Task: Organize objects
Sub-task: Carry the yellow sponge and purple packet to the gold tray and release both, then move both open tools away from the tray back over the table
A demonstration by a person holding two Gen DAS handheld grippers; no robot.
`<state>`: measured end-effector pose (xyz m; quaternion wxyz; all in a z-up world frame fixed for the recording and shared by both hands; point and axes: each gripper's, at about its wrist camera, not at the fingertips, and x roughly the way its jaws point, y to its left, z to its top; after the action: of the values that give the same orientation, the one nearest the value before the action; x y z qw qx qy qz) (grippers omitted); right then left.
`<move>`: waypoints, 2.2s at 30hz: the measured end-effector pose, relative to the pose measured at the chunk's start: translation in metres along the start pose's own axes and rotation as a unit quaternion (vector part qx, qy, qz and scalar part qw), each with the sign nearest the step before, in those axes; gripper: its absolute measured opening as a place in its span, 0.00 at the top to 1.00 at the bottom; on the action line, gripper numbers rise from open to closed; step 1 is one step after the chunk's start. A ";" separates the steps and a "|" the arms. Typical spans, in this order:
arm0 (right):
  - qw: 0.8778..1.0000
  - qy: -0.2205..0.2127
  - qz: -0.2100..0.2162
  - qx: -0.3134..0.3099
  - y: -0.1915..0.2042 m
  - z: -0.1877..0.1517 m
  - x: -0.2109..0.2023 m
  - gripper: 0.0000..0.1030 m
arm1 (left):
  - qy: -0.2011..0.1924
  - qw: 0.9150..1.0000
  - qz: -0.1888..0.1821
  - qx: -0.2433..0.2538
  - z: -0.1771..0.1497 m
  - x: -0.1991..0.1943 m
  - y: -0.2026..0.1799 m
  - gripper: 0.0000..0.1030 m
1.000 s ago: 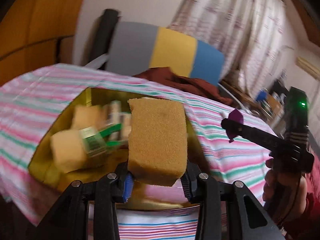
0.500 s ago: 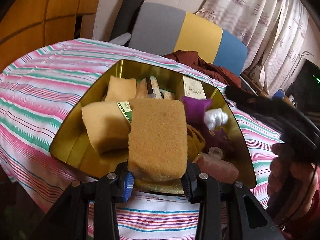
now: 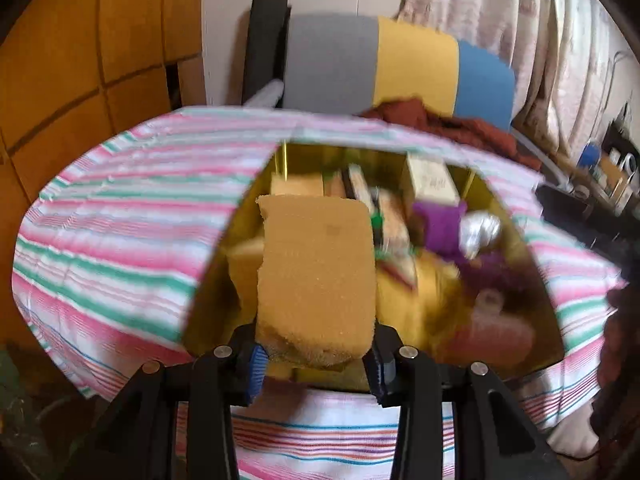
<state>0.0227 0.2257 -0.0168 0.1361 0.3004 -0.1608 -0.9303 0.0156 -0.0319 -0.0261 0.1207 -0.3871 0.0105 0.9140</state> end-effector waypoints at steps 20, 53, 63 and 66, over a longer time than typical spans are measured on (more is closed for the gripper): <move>0.999 -0.008 -0.014 0.050 -0.029 -0.005 -0.016 0.19 | 0.133 0.983 -0.093 0.080 0.008 0.050 -0.055 0.59; 0.996 -0.020 -0.037 0.084 -0.063 -0.010 -0.026 0.17 | 0.031 0.999 -0.010 0.031 0.040 0.025 -0.029 0.44; 0.992 -0.002 -0.091 0.089 -0.094 -0.010 -0.028 0.17 | 0.000 0.997 -0.075 0.020 0.042 0.008 -0.063 0.43; 0.989 0.003 -0.111 0.094 -0.108 -0.011 -0.031 0.17 | 0.002 0.995 -0.094 0.038 0.043 0.010 -0.086 0.43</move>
<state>0.0363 0.3323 -0.0504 0.0040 0.3309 -0.2131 -0.9193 -0.0015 0.0589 0.0037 0.2206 -0.3834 0.0095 0.8968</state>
